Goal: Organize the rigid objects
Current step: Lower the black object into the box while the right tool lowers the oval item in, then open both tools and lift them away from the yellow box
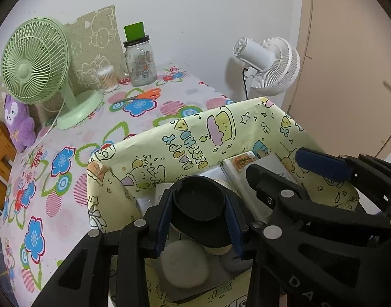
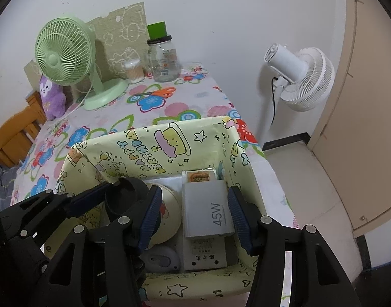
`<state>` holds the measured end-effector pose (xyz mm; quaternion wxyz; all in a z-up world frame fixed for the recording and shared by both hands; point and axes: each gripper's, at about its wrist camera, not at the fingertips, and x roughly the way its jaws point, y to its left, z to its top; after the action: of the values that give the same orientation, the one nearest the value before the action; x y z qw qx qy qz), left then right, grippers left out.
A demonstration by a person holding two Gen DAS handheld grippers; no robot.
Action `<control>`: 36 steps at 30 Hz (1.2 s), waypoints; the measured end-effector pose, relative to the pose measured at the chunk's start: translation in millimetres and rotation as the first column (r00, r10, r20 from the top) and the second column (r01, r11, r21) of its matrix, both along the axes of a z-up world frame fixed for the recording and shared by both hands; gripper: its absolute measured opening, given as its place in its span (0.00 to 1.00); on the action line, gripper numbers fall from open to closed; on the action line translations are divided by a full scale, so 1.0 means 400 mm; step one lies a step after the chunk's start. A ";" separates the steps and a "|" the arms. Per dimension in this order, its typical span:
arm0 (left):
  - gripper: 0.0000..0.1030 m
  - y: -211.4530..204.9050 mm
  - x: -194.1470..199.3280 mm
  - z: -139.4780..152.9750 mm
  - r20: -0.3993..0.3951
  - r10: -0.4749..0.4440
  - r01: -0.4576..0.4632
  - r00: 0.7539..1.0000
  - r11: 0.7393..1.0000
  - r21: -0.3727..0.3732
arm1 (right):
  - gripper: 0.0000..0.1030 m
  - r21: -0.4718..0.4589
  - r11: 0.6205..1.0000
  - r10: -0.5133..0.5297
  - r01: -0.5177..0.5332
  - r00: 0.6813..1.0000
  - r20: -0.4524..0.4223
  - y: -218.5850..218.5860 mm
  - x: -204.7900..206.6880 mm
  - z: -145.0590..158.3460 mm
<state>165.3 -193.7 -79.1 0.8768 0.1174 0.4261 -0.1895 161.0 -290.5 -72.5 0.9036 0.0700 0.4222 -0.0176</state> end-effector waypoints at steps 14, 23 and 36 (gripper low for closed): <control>0.81 -0.003 -0.019 0.011 0.002 -0.008 0.008 1.000 1.000 -0.005 | 0.56 0.016 1.000 -0.008 0.008 1.000 0.005 -0.004 -0.012 0.006; 0.81 0.020 -0.057 0.034 0.018 0.006 -0.006 1.000 1.000 0.001 | 0.57 0.001 1.000 -0.013 0.013 0.999 0.030 0.021 -0.050 0.026; 0.88 0.086 -0.134 0.079 0.083 0.031 -0.032 0.996 0.999 0.009 | 0.63 -0.011 1.000 0.004 -0.003 0.996 0.088 0.084 -0.125 0.067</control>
<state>111.6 -159.5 -47.6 0.8960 0.1229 0.3920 -0.1685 111.1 -256.9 -45.7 0.9217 0.0651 0.3820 -0.0152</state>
